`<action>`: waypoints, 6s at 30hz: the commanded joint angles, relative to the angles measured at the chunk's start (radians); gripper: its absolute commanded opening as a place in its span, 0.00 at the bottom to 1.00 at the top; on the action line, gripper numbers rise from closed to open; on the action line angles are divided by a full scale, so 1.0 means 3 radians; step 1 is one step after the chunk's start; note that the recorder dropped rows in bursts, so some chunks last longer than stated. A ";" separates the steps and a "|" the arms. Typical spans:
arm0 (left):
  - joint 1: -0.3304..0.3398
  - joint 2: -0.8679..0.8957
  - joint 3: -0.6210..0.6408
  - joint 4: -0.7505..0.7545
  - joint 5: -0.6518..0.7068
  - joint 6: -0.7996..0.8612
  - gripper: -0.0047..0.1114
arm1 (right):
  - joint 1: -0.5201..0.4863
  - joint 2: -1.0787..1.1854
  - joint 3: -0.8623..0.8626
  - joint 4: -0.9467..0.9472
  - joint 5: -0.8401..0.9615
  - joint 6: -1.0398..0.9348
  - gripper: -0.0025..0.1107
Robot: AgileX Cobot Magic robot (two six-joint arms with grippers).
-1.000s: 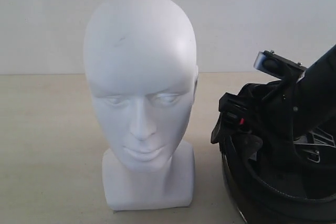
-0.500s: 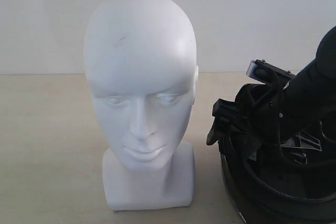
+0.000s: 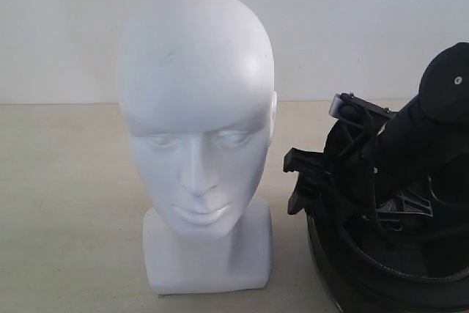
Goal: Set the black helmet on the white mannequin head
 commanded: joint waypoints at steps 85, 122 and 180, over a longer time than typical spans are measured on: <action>-0.0009 -0.0011 -0.0005 -0.0011 0.0001 -0.0021 0.08 | 0.0009 -0.1206 -0.0624 -0.1273 0.0681 0.0105 0.02; -0.0009 -0.0011 -0.0005 -0.0011 0.0001 -0.0021 0.08 | -0.0005 -0.2034 -0.1463 -0.0960 0.0400 0.0011 0.02; -0.0009 -0.0011 -0.0005 -0.0011 0.0001 -0.0021 0.08 | 0.0373 -0.2855 -0.0676 -0.0985 -0.3479 -0.1574 0.02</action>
